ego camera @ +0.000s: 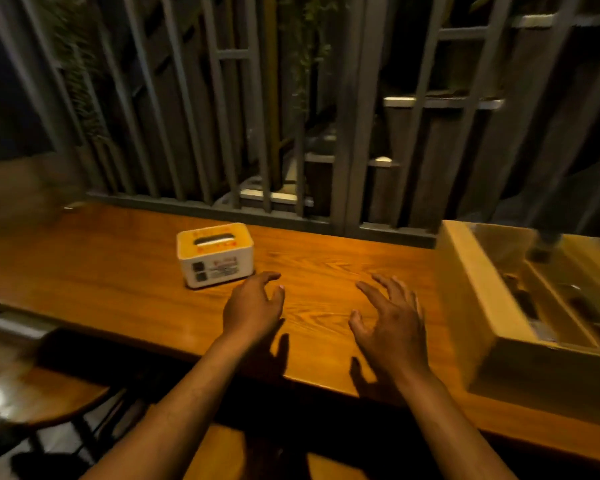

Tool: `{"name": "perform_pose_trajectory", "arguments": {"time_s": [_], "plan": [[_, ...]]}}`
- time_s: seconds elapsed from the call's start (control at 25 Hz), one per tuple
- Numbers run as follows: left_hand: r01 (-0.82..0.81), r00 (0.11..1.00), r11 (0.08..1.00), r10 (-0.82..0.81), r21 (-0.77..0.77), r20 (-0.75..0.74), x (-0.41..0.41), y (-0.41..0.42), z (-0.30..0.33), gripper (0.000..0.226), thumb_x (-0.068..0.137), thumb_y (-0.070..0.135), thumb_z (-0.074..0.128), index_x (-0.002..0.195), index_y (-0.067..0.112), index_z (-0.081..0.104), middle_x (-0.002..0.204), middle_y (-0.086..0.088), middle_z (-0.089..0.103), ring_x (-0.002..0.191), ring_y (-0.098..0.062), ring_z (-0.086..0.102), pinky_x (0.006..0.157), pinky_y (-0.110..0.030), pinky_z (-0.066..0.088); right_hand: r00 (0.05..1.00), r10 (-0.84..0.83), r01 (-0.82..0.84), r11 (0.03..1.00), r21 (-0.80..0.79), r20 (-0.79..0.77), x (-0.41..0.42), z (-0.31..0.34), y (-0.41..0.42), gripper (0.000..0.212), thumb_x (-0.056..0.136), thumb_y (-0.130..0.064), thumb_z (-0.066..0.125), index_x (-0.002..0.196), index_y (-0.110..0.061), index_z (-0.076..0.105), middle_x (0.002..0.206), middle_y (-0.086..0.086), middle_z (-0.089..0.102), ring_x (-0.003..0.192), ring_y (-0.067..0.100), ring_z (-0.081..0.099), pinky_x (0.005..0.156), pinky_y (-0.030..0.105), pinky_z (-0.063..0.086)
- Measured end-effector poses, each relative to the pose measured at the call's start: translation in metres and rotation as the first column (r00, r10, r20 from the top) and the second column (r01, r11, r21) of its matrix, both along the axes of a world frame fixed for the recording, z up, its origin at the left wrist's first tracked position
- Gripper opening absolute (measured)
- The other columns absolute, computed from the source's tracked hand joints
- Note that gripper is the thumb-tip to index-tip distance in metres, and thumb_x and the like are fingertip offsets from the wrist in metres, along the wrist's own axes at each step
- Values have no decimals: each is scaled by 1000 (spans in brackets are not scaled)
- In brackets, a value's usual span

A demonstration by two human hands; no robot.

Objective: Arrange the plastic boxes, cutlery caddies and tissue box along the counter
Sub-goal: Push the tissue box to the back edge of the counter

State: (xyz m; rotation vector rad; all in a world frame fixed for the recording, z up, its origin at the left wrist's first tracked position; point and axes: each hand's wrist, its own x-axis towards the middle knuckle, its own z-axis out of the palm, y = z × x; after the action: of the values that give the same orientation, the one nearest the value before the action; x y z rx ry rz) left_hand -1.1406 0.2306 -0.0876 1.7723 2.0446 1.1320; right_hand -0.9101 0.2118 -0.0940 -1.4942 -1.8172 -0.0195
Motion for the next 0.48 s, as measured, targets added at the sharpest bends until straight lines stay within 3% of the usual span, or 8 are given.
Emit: {"name": "perform_pose_trajectory", "arguments": {"time_s": [0.12,0.24,0.36,0.48], "plan": [[-72,978,995,82,62,-193,-83,36,4,42,91,34,58,132,28,55,136,-8,56,124,-29,50,96,-44,45,995,94,-91,993,-82,37,-73,-12,23,48,78,-37,65,125,-38,57,141,-4,48,134,20,36,108,47,32],[-134,931,986,92,-97,-354,-149,72,-1,57,93,43,54,146,32,37,153,-12,33,139,-35,31,105,-52,37,986,152,-142,982,-122,73,-127,-25,39,49,77,-39,63,126,-40,57,142,-5,48,133,19,37,108,45,34],[-113,925,970,24,-215,-379,-183,89,-17,60,95,46,50,149,36,28,159,-14,21,141,-36,29,105,-52,39,984,150,-133,978,-159,100,-149,-36,43,48,78,-43,61,126,-42,55,143,-7,46,133,17,37,107,41,36],[-48,917,988,-15,-147,-400,-181,84,-25,60,94,41,54,149,37,29,160,-10,21,139,-33,34,101,-47,45,989,114,-93,977,-193,99,-154,-37,49,50,80,-44,62,129,-42,53,146,-8,43,135,17,33,108,41,36]]}}
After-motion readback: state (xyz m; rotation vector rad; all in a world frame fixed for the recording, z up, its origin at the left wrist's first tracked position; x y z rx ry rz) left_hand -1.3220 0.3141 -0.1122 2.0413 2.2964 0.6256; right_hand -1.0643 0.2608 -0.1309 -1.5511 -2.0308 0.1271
